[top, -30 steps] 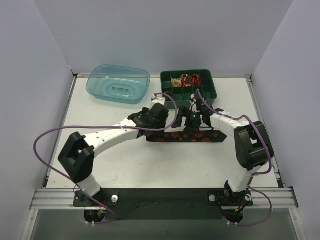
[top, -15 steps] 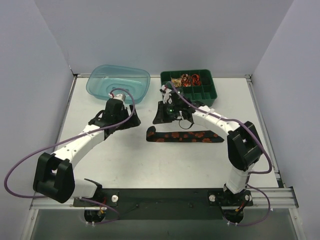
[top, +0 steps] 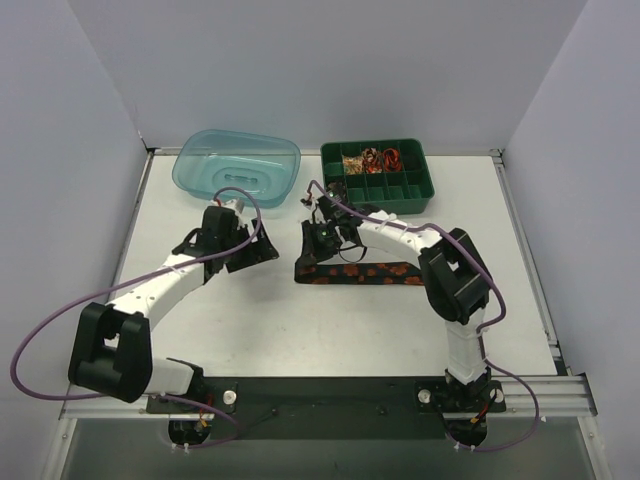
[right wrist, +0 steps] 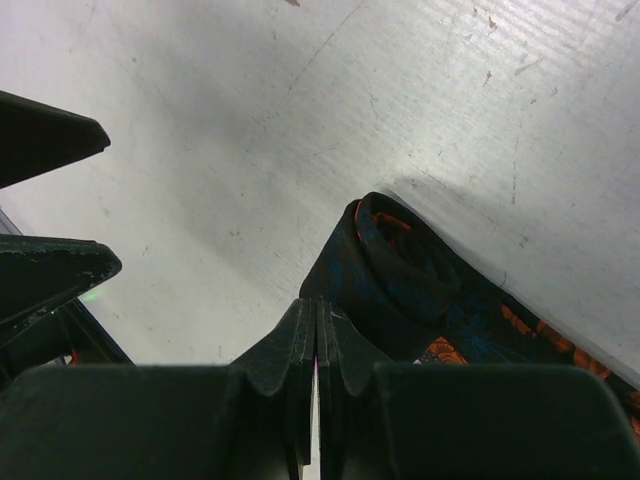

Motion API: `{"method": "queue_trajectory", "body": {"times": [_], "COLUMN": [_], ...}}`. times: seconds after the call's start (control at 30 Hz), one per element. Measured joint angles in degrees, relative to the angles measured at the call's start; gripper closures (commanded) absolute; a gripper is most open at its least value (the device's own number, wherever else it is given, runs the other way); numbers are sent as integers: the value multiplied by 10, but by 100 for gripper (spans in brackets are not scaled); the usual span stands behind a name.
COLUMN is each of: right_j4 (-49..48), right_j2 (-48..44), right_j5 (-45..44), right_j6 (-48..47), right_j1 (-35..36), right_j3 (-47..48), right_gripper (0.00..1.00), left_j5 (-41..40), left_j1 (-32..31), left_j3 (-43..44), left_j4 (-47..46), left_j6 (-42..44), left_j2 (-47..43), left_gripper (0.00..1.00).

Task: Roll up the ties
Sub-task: Roll the tie at the center of the board.

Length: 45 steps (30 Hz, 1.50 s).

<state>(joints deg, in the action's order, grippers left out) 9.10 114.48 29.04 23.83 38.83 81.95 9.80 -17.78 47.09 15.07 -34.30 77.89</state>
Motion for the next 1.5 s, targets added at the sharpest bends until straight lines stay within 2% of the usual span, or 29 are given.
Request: {"method": "queue_trajectory", "body": {"times": [0.43,0.97,1.13,1.27,1.5], "right_j4": [3,-26,-36,-38,-40], "right_j2": [-1,-18,-22,-23,-26], "right_j5": [-12,2,12,19,33], "right_j6": [-14,-10,-3,1,9], "right_j1": [-15,-49,-59,-66,-80], "right_j3": [-19,-78,-86,-89,-93], "right_gripper": [100,100,100,100,100], "left_j5": [48,54,55,60,79], "left_j1": [-5,-92,-96,-98,-109], "left_j3": [-15,-10,-10,-11,-28], "left_j4": [-60,-188,-265,-329,-407], "left_j6": [-22,-72,-101,-120,-143], "left_j2": [48,164,198,227,259], "left_gripper": [12,12,23,39,41]}}
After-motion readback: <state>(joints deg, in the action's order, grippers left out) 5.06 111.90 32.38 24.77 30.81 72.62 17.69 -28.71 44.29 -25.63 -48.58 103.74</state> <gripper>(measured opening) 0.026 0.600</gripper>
